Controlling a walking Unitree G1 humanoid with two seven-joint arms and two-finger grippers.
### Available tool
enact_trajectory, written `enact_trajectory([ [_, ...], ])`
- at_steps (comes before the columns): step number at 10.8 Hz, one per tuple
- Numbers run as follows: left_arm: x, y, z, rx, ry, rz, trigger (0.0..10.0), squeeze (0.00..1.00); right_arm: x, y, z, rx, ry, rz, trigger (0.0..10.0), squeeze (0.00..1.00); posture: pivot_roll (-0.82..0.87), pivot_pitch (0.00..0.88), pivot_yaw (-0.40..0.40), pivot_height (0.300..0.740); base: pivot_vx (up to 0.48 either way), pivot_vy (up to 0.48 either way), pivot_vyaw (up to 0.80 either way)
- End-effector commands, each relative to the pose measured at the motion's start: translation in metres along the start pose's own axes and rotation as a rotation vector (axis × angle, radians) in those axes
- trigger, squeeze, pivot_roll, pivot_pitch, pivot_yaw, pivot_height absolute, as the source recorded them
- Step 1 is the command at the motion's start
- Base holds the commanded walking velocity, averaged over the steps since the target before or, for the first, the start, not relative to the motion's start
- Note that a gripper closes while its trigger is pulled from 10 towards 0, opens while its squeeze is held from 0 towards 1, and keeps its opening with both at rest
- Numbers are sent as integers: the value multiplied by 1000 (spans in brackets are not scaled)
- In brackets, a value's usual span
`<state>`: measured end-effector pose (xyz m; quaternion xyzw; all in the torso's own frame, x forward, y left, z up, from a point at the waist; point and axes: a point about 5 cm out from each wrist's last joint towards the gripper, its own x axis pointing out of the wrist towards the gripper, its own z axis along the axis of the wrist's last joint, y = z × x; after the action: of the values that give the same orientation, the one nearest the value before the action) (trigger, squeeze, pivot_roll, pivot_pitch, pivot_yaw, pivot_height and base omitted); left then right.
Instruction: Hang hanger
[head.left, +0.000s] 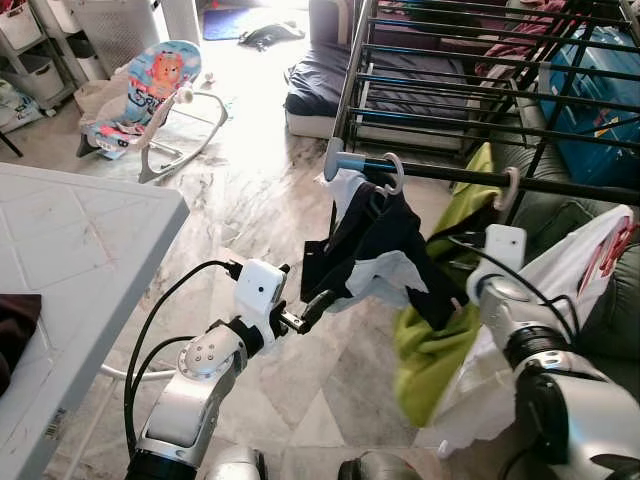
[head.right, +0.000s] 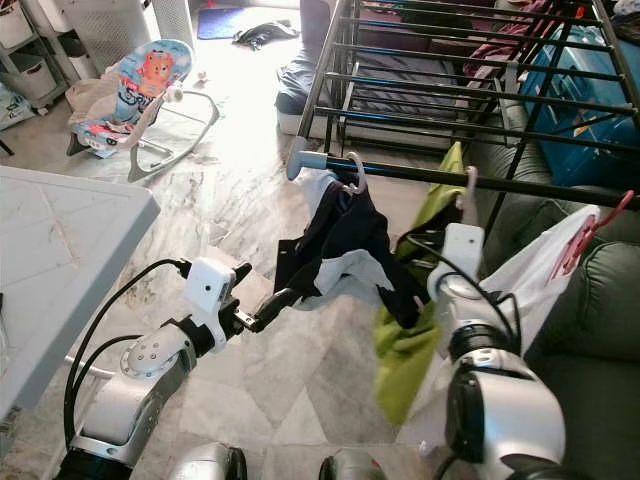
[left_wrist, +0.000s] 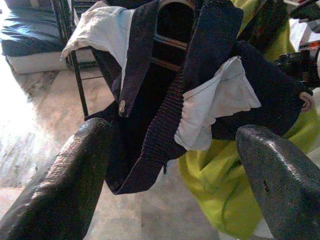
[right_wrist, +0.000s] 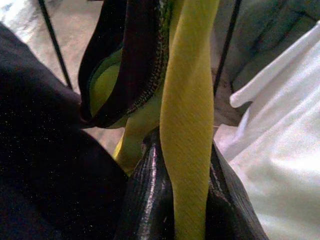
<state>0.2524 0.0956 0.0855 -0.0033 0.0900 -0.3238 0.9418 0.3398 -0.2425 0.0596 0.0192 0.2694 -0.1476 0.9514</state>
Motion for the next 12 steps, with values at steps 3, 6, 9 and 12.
enact_trajectory([
  [3,1,-2,-1,15,7,-6,10000,0,1,-6,9,24,-24,-25,10000,0,-8,59,-28,740,0,0,0],
  [6,2,-1,-1,19,12,-6,10000,0,1,-12,6,33,-12,-45,10000,0,-10,58,-27,740,0,0,0],
  [9,3,-2,-3,18,22,-5,10000,0,1,-15,7,36,-37,-43,10000,1000,-11,56,-30,740,0,0,0],
  [12,-5,0,-14,-4,72,5,10000,0,-1,-12,12,-78,-125,-32,10000,1000,-27,38,-31,740,0,0,0],
])
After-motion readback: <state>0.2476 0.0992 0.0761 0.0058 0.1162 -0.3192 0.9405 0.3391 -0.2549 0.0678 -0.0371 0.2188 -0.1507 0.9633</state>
